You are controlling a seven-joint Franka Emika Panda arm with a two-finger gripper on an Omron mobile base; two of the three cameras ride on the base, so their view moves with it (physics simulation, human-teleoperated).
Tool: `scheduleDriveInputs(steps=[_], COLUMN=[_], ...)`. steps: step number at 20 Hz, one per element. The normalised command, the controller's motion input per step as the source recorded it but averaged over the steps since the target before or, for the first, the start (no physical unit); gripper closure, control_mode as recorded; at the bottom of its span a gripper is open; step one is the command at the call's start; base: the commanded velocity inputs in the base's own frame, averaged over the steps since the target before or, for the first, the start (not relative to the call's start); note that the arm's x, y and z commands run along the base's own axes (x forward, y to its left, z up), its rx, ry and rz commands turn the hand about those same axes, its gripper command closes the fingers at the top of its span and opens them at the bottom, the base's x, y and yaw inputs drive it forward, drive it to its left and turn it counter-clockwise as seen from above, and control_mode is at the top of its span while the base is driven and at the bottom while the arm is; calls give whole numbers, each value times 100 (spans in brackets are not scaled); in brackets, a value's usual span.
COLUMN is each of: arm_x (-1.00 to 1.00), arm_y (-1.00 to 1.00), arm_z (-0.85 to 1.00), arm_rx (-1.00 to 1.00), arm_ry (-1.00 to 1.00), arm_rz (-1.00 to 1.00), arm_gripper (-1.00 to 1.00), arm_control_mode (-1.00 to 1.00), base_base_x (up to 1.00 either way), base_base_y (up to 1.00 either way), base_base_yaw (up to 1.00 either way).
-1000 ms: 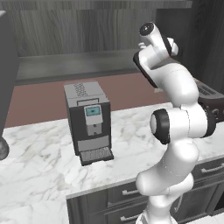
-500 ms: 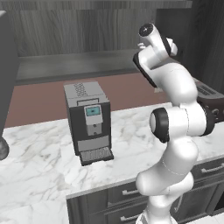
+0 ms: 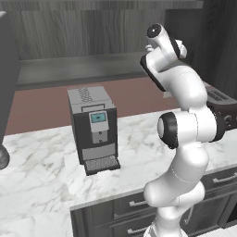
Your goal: Get the candle and the beer from the cabinet and move them to the dining counter.
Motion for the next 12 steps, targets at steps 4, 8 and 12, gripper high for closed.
scheduleDriveInputs(steps=[4,8,12], arm_x=[0,0,0], arm_y=[0,0,0], arm_z=[0,0,0], arm_rx=[0,0,0], arm_ry=[0,0,0], arm_rz=[0,0,0], arm_gripper=[100,100,100], arm_control_mode=[-100,-100,-100], base_base_x=[0,0,0], base_base_y=[0,0,0], base_base_yaw=[0,0,0])
